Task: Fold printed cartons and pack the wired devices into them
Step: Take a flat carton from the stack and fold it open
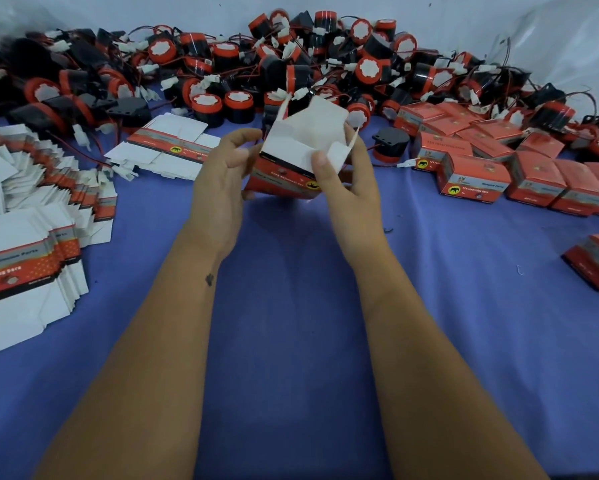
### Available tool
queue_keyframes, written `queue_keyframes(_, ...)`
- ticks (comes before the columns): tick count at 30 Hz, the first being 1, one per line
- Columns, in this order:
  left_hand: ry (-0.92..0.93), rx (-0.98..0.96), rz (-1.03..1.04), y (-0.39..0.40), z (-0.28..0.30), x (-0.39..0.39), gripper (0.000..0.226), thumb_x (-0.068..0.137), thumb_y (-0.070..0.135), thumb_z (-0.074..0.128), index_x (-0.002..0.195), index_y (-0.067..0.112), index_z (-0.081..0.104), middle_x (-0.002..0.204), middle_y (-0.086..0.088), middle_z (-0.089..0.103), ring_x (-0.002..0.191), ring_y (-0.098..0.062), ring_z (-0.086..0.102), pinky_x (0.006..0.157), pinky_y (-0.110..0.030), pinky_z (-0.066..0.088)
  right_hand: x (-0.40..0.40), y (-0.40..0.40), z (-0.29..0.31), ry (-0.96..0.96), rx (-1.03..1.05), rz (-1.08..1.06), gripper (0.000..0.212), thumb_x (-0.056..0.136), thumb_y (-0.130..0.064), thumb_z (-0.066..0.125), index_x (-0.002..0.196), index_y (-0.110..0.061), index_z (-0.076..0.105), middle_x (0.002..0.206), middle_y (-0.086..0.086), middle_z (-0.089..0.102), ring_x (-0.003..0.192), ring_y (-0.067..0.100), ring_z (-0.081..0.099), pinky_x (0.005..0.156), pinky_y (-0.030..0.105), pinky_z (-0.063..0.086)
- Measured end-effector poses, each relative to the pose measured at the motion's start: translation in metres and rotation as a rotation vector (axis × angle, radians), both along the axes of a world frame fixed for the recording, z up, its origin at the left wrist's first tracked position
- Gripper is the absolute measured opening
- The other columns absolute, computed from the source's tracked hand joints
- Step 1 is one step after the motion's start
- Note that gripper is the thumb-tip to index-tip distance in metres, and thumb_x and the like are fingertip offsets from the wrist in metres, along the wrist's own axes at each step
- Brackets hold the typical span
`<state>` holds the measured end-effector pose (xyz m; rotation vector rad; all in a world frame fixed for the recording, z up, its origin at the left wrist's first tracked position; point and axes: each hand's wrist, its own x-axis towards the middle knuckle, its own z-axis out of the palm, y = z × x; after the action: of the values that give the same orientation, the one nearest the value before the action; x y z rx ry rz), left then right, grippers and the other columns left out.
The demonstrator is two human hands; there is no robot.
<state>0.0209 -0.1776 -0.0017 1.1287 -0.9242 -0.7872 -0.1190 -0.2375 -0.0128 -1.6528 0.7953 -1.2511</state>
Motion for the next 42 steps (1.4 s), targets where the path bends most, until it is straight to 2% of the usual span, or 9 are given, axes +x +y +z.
queue_keyframes(3,-0.115,0.054,0.02,0.0,-0.003,-0.007,0.052,0.084,0.052,0.046,0.132,0.031,0.048,0.12,0.014,0.063,0.103,0.003,0.062,0.084,-0.018,0.051,0.0,0.002,0.002,-0.04,0.001,-0.022,0.041,0.092,-0.047,0.054,0.131,-0.047,0.043,0.12,-0.014,0.057,0.117,0.016,0.05,0.098,0.027,0.046)
queue_keyframes(7,-0.453,0.068,0.171,-0.004,-0.009,-0.017,0.063,0.091,0.067,0.024,0.151,0.046,0.018,0.148,0.02,0.039,0.141,-0.011,0.031,0.118,-0.044,0.027,0.009,0.006,-0.003,0.107,-0.095,0.025,0.065,0.088,-0.057,0.047,0.148,-0.032,0.039,0.124,-0.027,0.052,0.127,0.013,0.041,0.111,0.039,0.033)
queue_keyframes(10,-0.201,-0.139,0.06,-0.01,-0.015,-0.018,0.06,0.103,0.05,0.025,0.158,0.033,0.008,0.158,0.017,0.028,0.143,-0.001,0.031,0.114,-0.029,0.035,0.015,0.015,-0.003,0.011,-0.065,0.114,0.059,0.095,-0.042,0.05,0.15,-0.026,0.036,0.129,-0.014,0.049,0.128,0.002,0.044,0.109,0.031,0.038)
queue_keyframes(14,-0.047,-0.179,0.089,-0.012,-0.013,-0.017,0.065,0.098,0.038,0.047,0.156,0.03,0.018,0.129,0.02,0.057,0.123,-0.001,0.055,0.099,-0.024,0.047,0.013,0.017,0.002,-0.177,0.047,0.135,0.057,0.097,-0.029,0.051,0.15,-0.015,0.036,0.145,0.0,0.047,0.135,0.012,0.044,0.113,0.039,0.038)
queue_keyframes(18,0.031,-0.145,0.057,-0.01,-0.01,-0.023,0.067,0.092,0.05,0.052,0.151,0.024,0.033,0.146,-0.006,0.047,0.127,-0.02,0.056,0.101,-0.044,0.051,0.009,0.015,0.008,-0.284,0.16,0.202,0.048,0.1,-0.019,0.05,0.146,-0.009,0.04,0.139,0.01,0.055,0.127,0.022,0.054,0.105,0.04,0.047)
queue_keyframes(24,-0.074,-0.06,0.129,-0.004,-0.011,-0.035,0.043,0.096,0.053,0.029,0.125,0.033,0.054,0.122,0.006,0.063,0.108,-0.001,0.063,0.084,-0.022,0.055,0.005,0.009,0.011,-0.336,0.267,0.136,0.028,0.102,-0.021,0.05,0.127,-0.01,0.055,0.114,0.006,0.064,0.098,0.011,0.064,0.078,0.025,0.055)
queue_keyframes(31,0.019,-0.04,0.131,-0.01,-0.012,-0.032,0.019,0.09,0.041,0.046,0.104,0.036,0.057,0.093,0.017,0.071,0.086,-0.002,0.069,0.069,-0.024,0.057,0.006,0.006,0.006,-0.267,0.295,0.116,0.01,0.093,-0.011,0.051,0.097,-0.017,0.057,0.091,0.0,0.064,0.08,0.012,0.062,0.06,0.026,0.054)
queue_keyframes(39,0.044,-0.044,0.066,-0.008,-0.009,-0.03,0.026,0.096,0.032,0.048,0.121,0.036,0.054,0.112,0.006,0.069,0.092,-0.009,0.07,0.069,-0.029,0.058,0.008,0.009,0.004,-0.213,0.234,0.067,0.017,0.092,-0.011,0.046,0.094,-0.026,0.054,0.095,0.002,0.058,0.084,0.016,0.056,0.07,0.037,0.051)
queue_keyframes(42,0.133,-0.086,0.056,-0.008,-0.006,-0.028,0.022,0.095,0.024,0.052,0.116,0.03,0.058,0.112,0.001,0.068,0.093,-0.012,0.07,0.07,-0.031,0.058,0.008,0.012,0.007,-0.226,0.168,0.066,0.02,0.094,-0.006,0.044,0.097,-0.024,0.052,0.089,-0.006,0.057,0.078,0.007,0.054,0.064,0.026,0.05)
